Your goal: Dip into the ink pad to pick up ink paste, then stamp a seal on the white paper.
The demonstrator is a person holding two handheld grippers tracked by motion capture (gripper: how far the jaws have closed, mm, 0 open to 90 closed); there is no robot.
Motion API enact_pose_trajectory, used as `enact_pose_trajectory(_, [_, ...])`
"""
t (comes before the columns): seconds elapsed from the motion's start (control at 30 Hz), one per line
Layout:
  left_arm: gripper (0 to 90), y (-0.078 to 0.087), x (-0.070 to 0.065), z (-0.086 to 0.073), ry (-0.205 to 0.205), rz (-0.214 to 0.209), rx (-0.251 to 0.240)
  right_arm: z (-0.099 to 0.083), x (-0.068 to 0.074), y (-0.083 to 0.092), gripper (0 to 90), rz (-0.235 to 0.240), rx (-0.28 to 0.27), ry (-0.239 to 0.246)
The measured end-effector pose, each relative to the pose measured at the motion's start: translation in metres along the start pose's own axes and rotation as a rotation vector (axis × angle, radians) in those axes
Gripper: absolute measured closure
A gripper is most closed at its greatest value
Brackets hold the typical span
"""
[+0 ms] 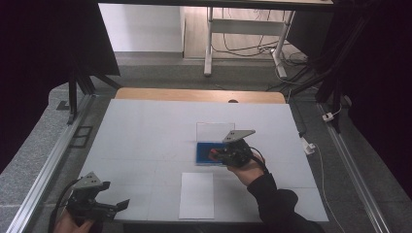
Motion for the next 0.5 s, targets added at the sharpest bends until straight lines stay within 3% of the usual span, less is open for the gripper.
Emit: enact_pose_trajectory(0.5, [2.5, 0.001, 0.001, 0.0, 0.002, -0.001, -0.005, 0.0, 0.014, 0.006, 80.0, 0.038, -0.007, 0.015])
Point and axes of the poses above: each handheld gripper's, and its own axes: y roughly backward along the jaws, z roughly out of its top, x roughly to its left, the point moved 1 cm from there along -y, roughly forward along the jaws, and after that the axes turned 5 degrees about y, right-handed, at the moved point
